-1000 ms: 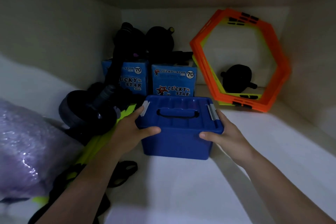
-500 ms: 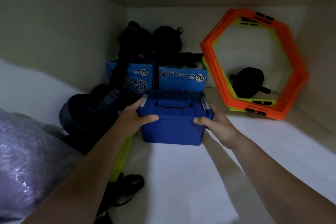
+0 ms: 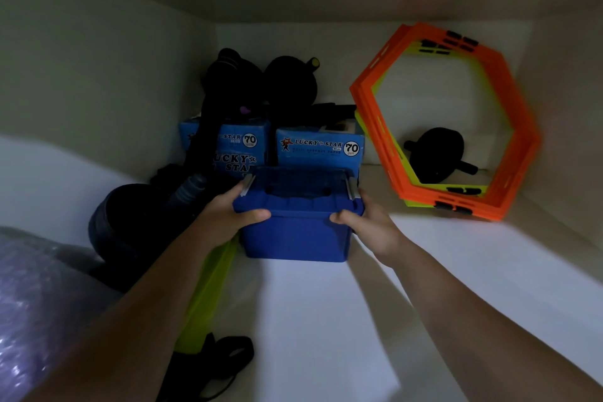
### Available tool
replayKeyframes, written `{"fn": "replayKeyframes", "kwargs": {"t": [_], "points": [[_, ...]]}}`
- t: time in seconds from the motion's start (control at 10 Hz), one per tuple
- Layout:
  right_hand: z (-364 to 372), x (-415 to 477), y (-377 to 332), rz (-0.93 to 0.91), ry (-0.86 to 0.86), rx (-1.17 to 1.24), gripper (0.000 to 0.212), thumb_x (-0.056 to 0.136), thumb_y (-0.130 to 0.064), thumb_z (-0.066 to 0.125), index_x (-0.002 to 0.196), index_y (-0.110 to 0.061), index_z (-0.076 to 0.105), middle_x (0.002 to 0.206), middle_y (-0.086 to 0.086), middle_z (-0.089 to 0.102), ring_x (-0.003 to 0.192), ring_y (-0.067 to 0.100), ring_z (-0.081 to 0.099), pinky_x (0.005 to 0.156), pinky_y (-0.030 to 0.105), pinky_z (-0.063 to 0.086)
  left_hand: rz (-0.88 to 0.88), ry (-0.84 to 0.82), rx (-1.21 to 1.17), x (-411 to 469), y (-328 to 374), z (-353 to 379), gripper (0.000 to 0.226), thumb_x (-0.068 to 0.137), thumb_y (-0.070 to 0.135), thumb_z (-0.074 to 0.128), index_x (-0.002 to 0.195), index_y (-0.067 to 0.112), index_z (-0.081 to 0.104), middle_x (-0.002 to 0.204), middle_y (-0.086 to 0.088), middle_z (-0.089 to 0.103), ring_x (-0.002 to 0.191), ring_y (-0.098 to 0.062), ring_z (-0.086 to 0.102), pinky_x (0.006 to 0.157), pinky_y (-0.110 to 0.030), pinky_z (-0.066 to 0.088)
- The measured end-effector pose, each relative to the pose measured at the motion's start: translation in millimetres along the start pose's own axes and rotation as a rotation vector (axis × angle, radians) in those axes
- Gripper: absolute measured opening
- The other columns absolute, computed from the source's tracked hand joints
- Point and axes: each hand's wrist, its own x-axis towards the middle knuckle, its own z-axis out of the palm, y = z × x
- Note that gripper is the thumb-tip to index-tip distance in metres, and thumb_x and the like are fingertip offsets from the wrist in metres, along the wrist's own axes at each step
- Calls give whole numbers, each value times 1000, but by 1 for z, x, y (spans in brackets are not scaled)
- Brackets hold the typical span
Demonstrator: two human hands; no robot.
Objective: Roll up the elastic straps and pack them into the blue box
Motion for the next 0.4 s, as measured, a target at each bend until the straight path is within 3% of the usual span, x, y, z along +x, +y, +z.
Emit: {"fn": "replayKeyframes", "kwargs": {"t": [0.1, 0.2, 0.3, 0.4], "points": [[0, 0, -3, 7, 0, -31, 83, 68, -31, 83, 143, -23, 47, 121, -1, 75, 107, 19, 74, 98, 45, 57, -4, -29, 48, 0, 5, -3, 85, 80, 38, 81, 153, 38, 36, 134, 16, 58, 119, -3, 58, 96, -21, 44], [-2, -1, -5, 9, 3, -58, 58, 75, -26, 82, 128, -23, 58, 116, -1, 76, 105, 19, 74, 90, 37, 60, -43, -48, 163, -3, 8, -4, 82, 81, 53, 75, 152, 41, 36, 143, 13, 49, 130, -13, 50, 104, -30, 40], [-4, -11, -8, -1, 31, -79, 37, 88, -21, 75, 122, -23, 62, 117, -2, 75, 107, 16, 72, 79, 23, 56, -57, 37, 433, -9, 11, 1, 80, 86, 62, 64, 154, 30, 36, 159, -1, 31, 143, -23, 36, 115, -39, 32], [-10, -23, -11, -22, 54, -110, 36, 89, -27, 71, 124, -27, 62, 121, -5, 73, 113, 13, 68, 91, 32, 56, 32, 162, 529, -19, 20, 11, 66, 92, 48, 63, 150, 23, 45, 159, -3, 30, 142, -23, 36, 113, -34, 29]]}}
